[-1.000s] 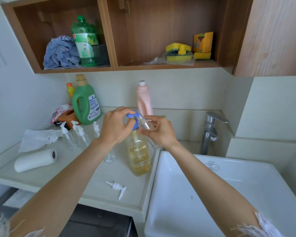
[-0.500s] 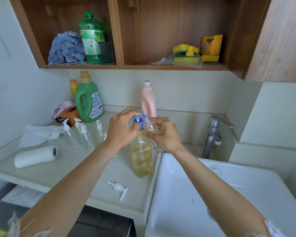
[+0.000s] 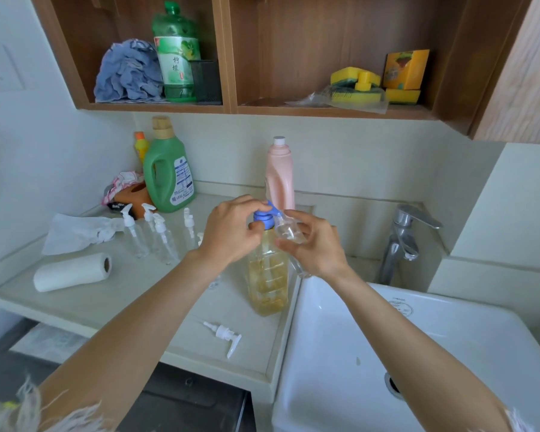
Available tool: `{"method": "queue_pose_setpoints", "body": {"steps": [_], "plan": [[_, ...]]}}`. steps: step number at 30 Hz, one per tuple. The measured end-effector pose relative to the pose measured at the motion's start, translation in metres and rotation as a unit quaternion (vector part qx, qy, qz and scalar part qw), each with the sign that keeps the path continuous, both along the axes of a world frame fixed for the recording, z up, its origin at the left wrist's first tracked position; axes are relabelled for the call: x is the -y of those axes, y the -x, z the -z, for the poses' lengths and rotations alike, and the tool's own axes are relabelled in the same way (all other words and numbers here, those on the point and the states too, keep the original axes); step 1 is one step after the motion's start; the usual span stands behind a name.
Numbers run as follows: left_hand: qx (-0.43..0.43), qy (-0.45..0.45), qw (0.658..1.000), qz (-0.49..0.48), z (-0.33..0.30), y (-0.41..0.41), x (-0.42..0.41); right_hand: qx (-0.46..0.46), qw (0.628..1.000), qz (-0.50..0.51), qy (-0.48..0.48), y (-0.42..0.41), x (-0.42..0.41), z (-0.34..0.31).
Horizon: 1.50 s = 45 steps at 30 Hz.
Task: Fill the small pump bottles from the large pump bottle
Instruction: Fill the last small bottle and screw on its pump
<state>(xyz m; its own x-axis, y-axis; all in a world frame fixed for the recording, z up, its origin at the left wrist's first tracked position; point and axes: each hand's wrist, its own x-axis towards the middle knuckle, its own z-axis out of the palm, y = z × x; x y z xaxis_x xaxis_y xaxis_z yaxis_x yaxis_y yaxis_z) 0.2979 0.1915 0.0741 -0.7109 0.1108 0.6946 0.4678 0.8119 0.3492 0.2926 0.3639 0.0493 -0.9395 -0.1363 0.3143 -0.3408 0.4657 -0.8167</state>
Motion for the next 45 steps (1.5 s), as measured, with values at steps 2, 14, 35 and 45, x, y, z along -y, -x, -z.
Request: {"method": "queue_pose_setpoints", "body": {"steps": [2, 14, 35, 45], "plan": [[0.005, 0.007, 1.000, -0.003, -0.003, -0.002, -0.003, -0.002, 1.000, 0.008, -0.002, -0.002, -0.002, -0.002], [0.102, 0.054, 0.993, 0.020, -0.044, -0.012, 0.004, -0.009, 0.999, 0.031, 0.000, -0.001, 0.003, -0.008], [0.137, 0.085, 0.985, 0.067, -0.044, -0.007, 0.014, 0.010, 0.997, 0.072, 0.005, -0.017, 0.008, -0.014], [0.166, -0.298, 0.929, 0.140, -0.026, -0.031, 0.017, -0.005, 0.958, -0.104, 0.267, -0.037, -0.007, -0.044]]}}
